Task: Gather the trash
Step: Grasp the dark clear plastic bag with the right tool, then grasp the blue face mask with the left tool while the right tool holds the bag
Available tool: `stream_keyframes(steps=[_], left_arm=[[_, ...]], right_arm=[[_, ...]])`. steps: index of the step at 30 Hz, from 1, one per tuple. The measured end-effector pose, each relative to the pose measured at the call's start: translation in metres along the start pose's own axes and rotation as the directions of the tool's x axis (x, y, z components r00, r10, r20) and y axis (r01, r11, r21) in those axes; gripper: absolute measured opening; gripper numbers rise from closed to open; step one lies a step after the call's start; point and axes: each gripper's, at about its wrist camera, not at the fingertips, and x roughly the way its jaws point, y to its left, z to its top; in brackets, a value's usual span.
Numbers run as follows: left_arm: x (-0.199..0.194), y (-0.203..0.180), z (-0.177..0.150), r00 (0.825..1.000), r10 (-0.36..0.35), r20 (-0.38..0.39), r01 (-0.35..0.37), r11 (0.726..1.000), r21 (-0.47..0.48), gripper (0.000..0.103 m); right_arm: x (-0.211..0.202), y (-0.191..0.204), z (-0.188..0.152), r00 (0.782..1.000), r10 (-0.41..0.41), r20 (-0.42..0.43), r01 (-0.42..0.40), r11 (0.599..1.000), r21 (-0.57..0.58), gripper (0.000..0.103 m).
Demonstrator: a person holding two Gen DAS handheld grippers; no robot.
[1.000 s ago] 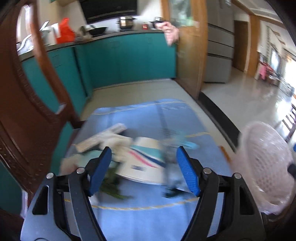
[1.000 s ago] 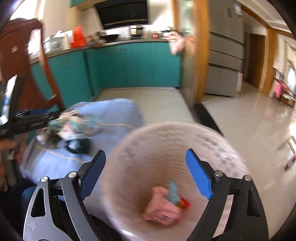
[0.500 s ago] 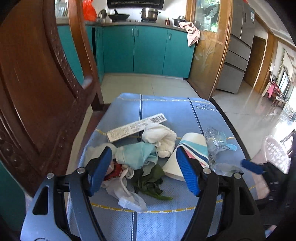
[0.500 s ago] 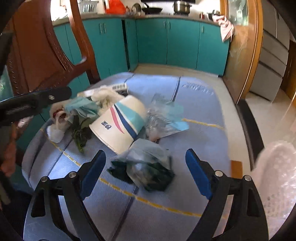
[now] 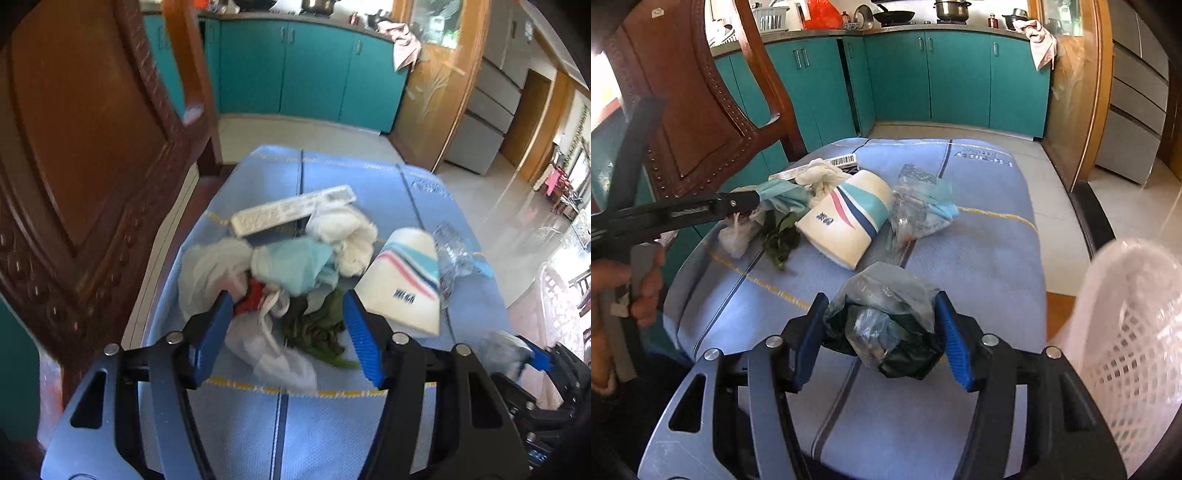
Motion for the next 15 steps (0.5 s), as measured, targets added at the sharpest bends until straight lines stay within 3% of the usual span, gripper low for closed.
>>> stream_keyframes(steps=[2, 4, 7, 10, 15], left_arm=[[0.004, 0.002, -0.005, 1.000, 0.003, -0.029, -0.003, 1.000, -0.007, 0.061], [0.007, 0.004, -0.010, 0.998, -0.001, -0.057, 0.001, 1.000, -0.014, 0.030], [0.003, 0.003, -0.019, 0.998, -0.017, -0.058, 0.016, 1.000, -0.007, 0.003], [-0.010, 0.000, -0.028, 0.998, -0.049, -0.030, 0.049, 0.999, 0.006, 0.001], [-0.039, -0.001, -0.052, 0.981, -0.193, -0.026, 0.192, 0.981, -0.017, 0.001]], right_arm=[[-0.006, 0.000, -0.007, 1.000, 0.007, -0.002, -0.007, 1.000, 0.002, 0.058], [-0.009, 0.001, -0.012, 1.000, 0.019, -0.003, -0.019, 1.000, 0.005, 0.058], [-0.012, 0.003, -0.016, 1.000, 0.026, -0.002, -0.026, 1.000, 0.007, 0.058], [-0.014, 0.004, -0.020, 0.999, 0.041, 0.000, -0.041, 0.999, 0.013, 0.058], [-0.016, 0.001, -0.025, 0.999, 0.052, -0.002, -0.052, 0.998, 0.028, 0.058]])
